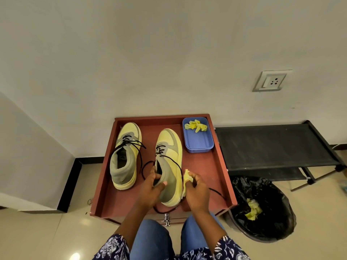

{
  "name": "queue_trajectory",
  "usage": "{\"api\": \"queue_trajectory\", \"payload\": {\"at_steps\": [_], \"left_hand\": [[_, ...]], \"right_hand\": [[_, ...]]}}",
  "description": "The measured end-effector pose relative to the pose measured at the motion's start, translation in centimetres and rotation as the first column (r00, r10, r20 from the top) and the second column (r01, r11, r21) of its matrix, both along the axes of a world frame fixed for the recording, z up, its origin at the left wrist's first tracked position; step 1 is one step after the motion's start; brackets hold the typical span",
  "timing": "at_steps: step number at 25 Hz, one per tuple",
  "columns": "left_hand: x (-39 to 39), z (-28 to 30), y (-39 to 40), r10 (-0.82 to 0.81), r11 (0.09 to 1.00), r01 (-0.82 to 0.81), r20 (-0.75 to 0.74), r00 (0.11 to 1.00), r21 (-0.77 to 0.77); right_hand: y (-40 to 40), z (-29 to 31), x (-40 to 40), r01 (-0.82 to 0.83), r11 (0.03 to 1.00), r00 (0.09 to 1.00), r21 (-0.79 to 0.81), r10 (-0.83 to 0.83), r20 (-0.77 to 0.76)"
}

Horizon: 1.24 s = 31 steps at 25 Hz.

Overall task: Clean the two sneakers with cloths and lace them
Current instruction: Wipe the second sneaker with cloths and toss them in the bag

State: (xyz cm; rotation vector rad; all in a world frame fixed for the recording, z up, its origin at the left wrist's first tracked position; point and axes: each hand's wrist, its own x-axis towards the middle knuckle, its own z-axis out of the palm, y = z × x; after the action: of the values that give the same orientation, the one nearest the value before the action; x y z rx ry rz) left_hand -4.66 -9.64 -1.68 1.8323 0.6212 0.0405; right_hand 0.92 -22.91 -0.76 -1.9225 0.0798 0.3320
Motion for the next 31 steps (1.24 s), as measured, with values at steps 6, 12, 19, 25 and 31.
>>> {"api": "queue_trajectory", "payload": {"at_steps": [6,12,19,25,31], "left_hand": [[0.0,-0.5,-0.3,0.145,0.986,-0.143,0.018,0.989,-0.088],[0.0,-1.2,0.0,0.177,0.983,-0.178,0.036,0.984,0.036],[0.1,-1.8,-0.2,0.176,0.984,-0.177,0.059,0.983,0.007],[0.3,-2.4,-0.3,0.149,0.986,-0.152,0.052,0.987,0.068],[0.2,-1.8,-0.5,0.151,0.985,-0.157,0.076,0.986,0.073]], "right_hand": [[1.2,-2.3,-4.1,-0.176,0.958,0.971,-0.224,0.206,0.119],[2.1,-1.6,-0.8,-0.141,0.943,0.953,-0.300,0.211,0.217],[4.4,-0.1,5.8,-0.216,0.895,0.938,-0.391,0.302,0.172],[1.8,-1.4,0.6,-0.172,0.946,0.910,-0.275,0.260,0.324],[0.3,-2.5,-4.0,-0.094,0.995,0.981,-0.037,0.099,0.168]]}}
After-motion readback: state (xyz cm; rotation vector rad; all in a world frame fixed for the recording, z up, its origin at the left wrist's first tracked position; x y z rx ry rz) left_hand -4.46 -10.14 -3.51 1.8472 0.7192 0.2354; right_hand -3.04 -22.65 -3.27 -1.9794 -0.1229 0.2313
